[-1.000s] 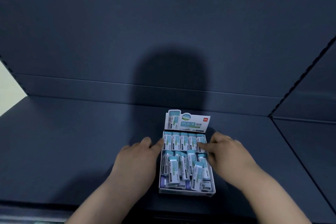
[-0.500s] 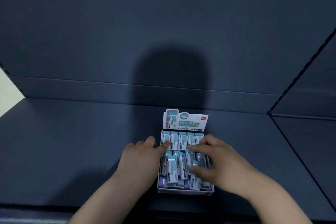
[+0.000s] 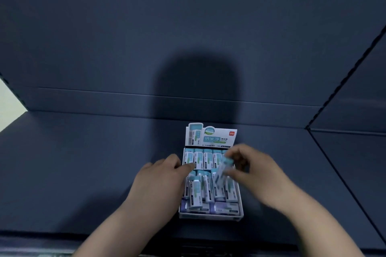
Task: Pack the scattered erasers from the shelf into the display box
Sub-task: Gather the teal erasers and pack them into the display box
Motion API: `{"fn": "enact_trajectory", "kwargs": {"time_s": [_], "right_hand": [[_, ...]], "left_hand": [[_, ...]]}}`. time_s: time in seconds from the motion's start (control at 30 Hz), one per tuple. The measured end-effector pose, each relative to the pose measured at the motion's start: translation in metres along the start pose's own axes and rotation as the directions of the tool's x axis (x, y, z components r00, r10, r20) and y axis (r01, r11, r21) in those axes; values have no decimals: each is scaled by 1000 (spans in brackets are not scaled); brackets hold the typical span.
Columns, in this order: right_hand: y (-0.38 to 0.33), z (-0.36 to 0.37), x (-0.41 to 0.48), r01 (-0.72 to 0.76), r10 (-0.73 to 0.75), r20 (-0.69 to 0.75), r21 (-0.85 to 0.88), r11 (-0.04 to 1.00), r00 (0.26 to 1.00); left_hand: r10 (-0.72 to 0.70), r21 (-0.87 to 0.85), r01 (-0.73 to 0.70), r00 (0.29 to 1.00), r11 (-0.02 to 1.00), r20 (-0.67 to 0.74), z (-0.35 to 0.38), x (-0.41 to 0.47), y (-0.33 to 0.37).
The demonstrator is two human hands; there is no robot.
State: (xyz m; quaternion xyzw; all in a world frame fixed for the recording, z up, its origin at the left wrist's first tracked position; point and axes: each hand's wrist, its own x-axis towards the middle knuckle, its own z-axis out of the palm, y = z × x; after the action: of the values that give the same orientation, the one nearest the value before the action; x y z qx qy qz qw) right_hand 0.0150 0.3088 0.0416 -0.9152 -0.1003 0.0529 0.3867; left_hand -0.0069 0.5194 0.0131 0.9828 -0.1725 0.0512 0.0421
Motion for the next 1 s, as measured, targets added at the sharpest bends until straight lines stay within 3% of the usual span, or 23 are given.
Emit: {"fn": "enact_trajectory", "kwargs": {"time_s": [0.13,0.23,0.33,0.47,0.57,0.67,1.0], "right_hand": [[-3,9,35,-42,43,-67,10,999,997],[-2,25,42,-59,48,-60,-187,981,997],[-2,28,36,0,-53,-117,-415,910,992],[4,17,25,41,-103,-185,-314,949,977],[7,9,11,90,-75,67,-250,964,995],[10,11,-3,126,-30,239,-397,909,970],[3,28,-9,182,-127,156,-422,888,980]], "left_hand": [[-6,1,6,999,1000,33,2,-2,2],[5,-61,-2,998,998,61,-5,-5,7],[-14,-74,17,999,997,32,-14,-6,9],[-14,-94,23,995,995,98,-13,-7,7],[-4,-117,18,993,993,120,-12,-6,6],[-7,-135,25,992,991,128,-11,-4,6],[49,-86,-37,987,996,151,-9,-5,6]]}}
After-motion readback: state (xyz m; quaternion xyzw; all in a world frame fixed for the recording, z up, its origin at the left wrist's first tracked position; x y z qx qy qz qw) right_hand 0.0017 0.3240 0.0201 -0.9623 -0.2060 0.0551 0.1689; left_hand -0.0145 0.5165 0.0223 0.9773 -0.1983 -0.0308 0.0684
